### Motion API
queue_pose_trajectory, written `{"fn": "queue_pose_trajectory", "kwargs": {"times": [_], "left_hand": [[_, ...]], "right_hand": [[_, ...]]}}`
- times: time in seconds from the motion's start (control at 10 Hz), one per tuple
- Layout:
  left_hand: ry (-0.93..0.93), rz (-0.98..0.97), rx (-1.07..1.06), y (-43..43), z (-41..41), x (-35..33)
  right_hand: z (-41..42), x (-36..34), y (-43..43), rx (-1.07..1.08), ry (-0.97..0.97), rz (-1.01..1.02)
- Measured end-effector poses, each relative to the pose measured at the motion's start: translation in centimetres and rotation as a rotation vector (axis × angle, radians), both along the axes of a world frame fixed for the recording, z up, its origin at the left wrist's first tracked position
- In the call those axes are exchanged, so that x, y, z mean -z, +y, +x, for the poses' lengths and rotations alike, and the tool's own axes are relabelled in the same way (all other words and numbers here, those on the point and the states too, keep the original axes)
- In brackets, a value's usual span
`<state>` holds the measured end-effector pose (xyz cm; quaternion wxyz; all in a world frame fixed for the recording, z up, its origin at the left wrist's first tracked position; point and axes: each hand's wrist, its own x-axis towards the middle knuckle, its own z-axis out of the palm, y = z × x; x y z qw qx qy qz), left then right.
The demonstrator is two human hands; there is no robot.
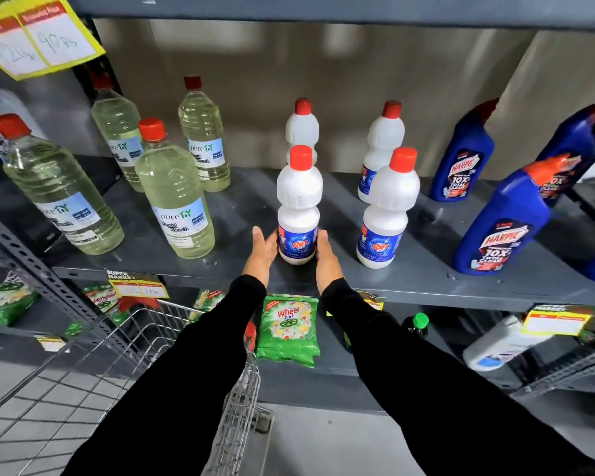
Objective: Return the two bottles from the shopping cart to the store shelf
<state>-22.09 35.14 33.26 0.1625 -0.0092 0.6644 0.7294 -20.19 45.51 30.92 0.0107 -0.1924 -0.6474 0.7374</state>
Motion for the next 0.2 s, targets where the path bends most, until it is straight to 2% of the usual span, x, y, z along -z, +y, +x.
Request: {"fn": "queue_pose_trajectory", "kwargs": {"times": [0.1, 0.2], "left_hand": [[-0.036, -0.002, -0.033, 0.2, 0.0, 0.3], [0.004, -0.2, -0.179, 0.3, 1.6, 1.4]], "right_hand": [[0.5, -0.1, 0.2, -0.04, -0.007, -0.031], [2.7, -1.0, 1.1, -0.019, -0.055, 0.081]]}}
